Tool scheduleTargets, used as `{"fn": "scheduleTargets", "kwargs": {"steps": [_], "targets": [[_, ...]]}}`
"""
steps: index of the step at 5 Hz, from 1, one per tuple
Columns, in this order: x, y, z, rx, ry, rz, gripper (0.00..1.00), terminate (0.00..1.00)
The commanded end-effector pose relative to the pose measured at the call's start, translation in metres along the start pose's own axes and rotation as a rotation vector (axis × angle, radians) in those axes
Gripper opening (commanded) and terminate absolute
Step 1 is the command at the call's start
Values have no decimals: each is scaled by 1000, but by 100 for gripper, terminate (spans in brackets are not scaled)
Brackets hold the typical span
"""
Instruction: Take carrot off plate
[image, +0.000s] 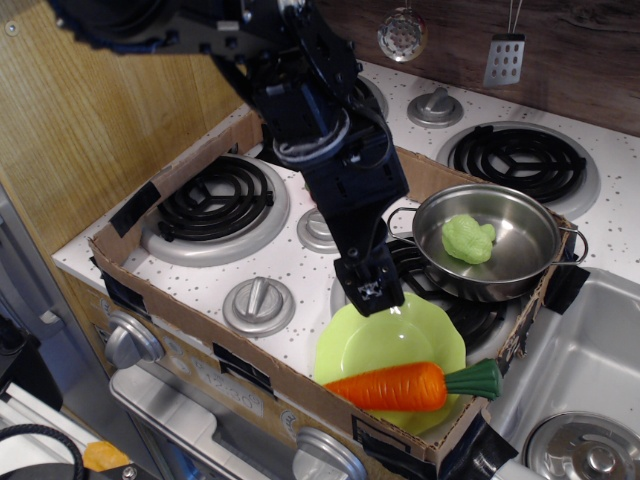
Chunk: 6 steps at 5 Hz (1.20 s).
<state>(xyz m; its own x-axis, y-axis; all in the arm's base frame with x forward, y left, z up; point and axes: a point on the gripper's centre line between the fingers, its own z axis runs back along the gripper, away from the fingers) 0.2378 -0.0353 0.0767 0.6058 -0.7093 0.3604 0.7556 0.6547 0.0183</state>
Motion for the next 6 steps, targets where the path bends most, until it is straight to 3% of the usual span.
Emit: {"fn": "scheduleTargets", "kwargs": {"steps": [1, 3, 6], "targets": [[6, -19, -12, 86, -41, -4, 100, 0], [1, -43, -30, 87, -19, 20, 100, 0], [-9, -45, -63, 30, -136, 74, 100, 0]]}}
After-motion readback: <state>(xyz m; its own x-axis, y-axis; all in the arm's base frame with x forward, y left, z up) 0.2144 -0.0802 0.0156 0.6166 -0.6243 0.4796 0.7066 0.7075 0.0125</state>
